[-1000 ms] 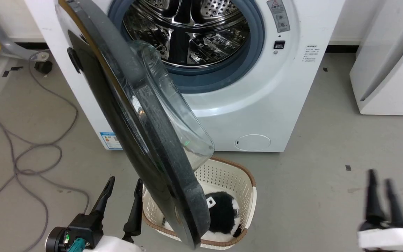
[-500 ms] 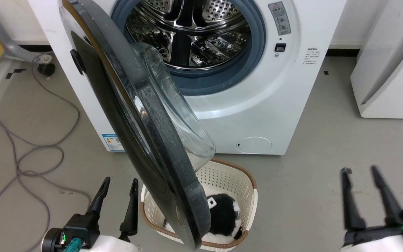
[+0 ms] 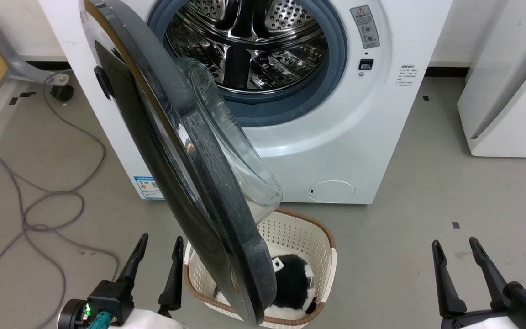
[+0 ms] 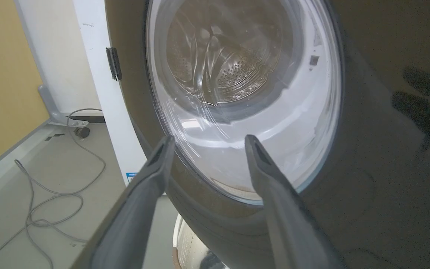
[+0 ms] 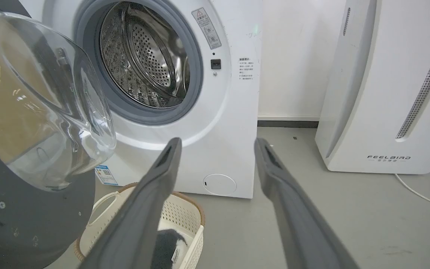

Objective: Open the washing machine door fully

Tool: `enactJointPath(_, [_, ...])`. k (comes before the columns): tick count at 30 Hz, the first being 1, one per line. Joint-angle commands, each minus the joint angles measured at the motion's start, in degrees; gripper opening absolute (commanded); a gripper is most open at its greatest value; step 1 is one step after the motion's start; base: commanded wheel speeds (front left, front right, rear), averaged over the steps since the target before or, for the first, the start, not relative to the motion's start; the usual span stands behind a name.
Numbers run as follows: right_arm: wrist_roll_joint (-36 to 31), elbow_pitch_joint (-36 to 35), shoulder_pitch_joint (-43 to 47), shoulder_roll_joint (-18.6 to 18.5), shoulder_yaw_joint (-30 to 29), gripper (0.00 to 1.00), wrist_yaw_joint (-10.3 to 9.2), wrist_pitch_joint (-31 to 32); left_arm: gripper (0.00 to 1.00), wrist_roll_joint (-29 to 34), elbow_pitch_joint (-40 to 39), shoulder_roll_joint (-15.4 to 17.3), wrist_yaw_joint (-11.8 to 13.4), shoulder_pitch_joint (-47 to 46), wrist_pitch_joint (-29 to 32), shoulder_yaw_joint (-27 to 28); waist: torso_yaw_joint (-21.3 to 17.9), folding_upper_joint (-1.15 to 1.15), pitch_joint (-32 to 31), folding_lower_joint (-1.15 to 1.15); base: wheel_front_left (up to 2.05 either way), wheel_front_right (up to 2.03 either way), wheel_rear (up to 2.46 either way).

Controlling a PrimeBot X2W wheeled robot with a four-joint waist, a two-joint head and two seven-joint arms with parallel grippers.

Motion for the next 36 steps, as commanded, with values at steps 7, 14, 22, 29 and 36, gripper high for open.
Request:
enactJointPath(7, [0.26, 0.35, -0.69, 0.16, 0.17, 1.0, 0.3, -0.4, 0.0, 0.08, 0.36, 0.04, -0.18, 0.63, -0.3, -0.52, -0.01, 0.0, 0.03, 0.0, 0.0, 0.0, 0.0])
enactJointPath(14, [0.29, 0.34, -0.74, 0.16, 0.17, 1.0, 0.3, -0.48, 0.0, -1.53, 0.65, 0.04, -0.29, 0.85, -0.3, -0.91, 0.01, 0.0, 0.19, 0.0, 0.0, 0.0, 0.0])
enactJointPath(22, [0.35, 0.5, -1.03, 0.16, 0.06, 1.0, 0.3, -0.61, 0.0, -3.23, -5.63, 0.04, 0.99, -0.67, -0.3, -0.31, 0.29, 0.0, 0.6, 0.0, 0.0, 0.0, 0.0])
enactJointPath(29, [0.63, 0.94, -1.22, 0.16, -0.08, 1.0, 0.3, -0.92, 0.0, -4.3, -22.21, 0.04, 2.5, -2.95, -0.31, 0.14, 0.6, 0.0, 0.79, 0.0, 0.0, 0.0, 0.0])
enactJointPath(36, [0.87, 1.49, -1.58, 0.16, 0.37, 1.0, 0.3, -1.26, 0.0, -5.47, -38.91, 0.04, 3.01, -4.65, -0.31, -2.39, 0.21, 0.0, 0.85, 0.0, 0.0, 0.0, 0.0])
